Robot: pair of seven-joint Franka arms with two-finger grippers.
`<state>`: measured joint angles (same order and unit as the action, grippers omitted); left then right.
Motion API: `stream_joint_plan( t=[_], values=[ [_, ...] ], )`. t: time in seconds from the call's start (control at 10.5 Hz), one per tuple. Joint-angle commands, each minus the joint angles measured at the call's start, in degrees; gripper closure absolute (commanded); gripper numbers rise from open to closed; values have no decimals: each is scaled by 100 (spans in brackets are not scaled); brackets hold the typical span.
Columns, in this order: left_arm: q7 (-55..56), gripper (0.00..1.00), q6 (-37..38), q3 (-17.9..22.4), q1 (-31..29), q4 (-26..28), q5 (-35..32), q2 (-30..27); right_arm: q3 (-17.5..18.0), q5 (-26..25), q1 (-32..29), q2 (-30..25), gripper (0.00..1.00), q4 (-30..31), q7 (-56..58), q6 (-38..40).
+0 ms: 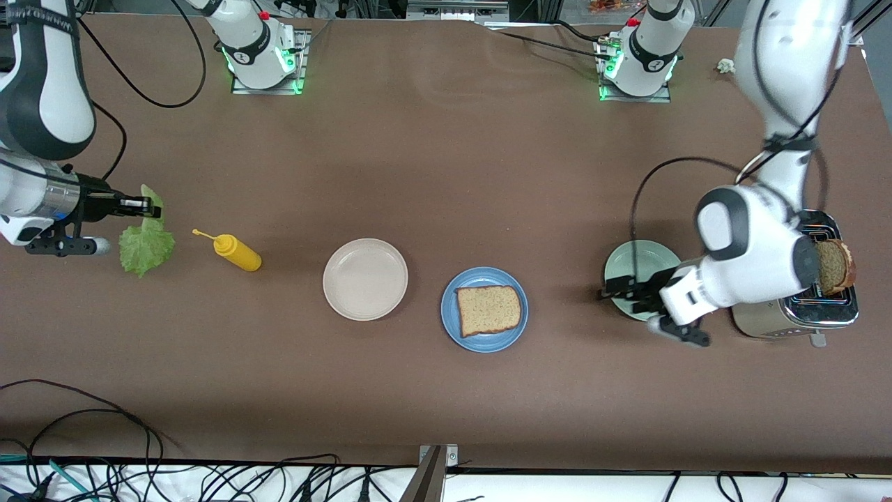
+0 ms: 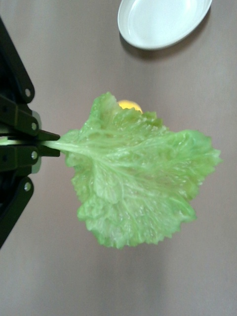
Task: Make sandwich in blue plate with both arms
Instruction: 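Lift the lettuce with the right gripper while the left gripper withdraws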
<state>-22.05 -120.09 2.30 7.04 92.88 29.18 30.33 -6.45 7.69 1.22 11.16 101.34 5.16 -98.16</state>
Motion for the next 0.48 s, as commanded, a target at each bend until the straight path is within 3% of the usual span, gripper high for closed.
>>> stream_joint_plan(
  t=[0.0, 0.19, 0.38],
  values=[
    [507, 0, 459, -10, -273, 1089, -1227, -1438, 546, 66, 10, -78, 100, -290, -917, 333],
    [824, 0, 565, -10, -335, 1749, -1887, -2281, 1125, 109, 10, -105, 100, -377, -1707, 315],
    [1114, 0, 1327, -36, -466, 1804, -2285, -2784, 1776, 110, 10, -53, 100, -570, -2594, 167]
  ],
)
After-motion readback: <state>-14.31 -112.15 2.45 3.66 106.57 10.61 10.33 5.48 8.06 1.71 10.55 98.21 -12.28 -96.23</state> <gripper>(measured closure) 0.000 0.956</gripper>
